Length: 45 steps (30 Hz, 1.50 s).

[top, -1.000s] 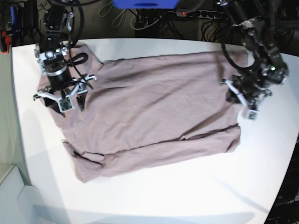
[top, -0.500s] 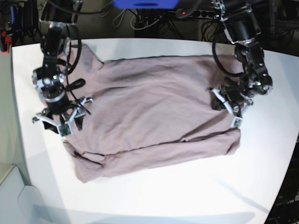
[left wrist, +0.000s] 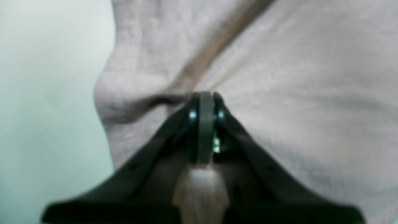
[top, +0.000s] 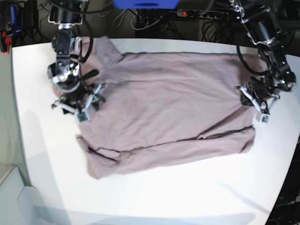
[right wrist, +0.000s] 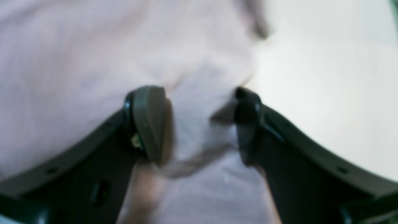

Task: Layout the t-shirt on the table in an organized manner, then fold the t-shirt properly
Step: 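Release the shirt and reposition both grippers onto the shirt corners, then grasp the hem corner with the right gripper and drag it outward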

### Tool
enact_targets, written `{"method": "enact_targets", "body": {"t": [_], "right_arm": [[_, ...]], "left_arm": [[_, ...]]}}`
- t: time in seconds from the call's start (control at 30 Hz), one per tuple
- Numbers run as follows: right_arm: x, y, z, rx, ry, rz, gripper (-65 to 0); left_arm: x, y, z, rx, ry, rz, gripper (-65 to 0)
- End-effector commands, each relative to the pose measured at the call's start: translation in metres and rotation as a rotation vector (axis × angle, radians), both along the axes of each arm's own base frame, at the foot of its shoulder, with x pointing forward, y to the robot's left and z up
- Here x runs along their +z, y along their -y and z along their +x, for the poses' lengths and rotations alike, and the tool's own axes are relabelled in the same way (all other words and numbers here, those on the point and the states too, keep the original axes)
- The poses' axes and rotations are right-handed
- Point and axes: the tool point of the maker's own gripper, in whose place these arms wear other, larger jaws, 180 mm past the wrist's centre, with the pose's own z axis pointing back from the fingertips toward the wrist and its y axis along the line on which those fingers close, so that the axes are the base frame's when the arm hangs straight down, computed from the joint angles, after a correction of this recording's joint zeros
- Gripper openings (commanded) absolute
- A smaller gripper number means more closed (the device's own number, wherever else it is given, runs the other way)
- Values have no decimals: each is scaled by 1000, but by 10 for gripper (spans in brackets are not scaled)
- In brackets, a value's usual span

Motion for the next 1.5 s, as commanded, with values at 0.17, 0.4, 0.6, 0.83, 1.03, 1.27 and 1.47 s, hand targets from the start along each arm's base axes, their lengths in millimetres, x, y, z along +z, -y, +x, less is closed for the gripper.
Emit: {"method": "enact_targets", "body": {"t": [0.17,0.4,0.6,0.83,1.03,1.27,1.47], "right_arm": [[-22,-46,-42,132,-69,17,-295],[43,-64,-36,186,104,5,-295],[91,-38,-11,137,241,-41,-294],[68,-14,30,104,192,-64,-293],[48,-4,51,96,135,-71,-294],[37,-5,59,95,108,-57,-297],[37,-4,69,89,102,-53,-383]], "left_arm": [[39,-17,23,6,40,104,-649],[71,25,41,-20,121,96,-649],[30,41,26,-21,22,11,-649],[-3,41,6,-5,-2,-41,-649],[-13,38,-1,1,-31,-50,-649],[-13,33,-2,3,-33,-40,-649],[-12,32,-2,3,-33,-39,-649]]}}
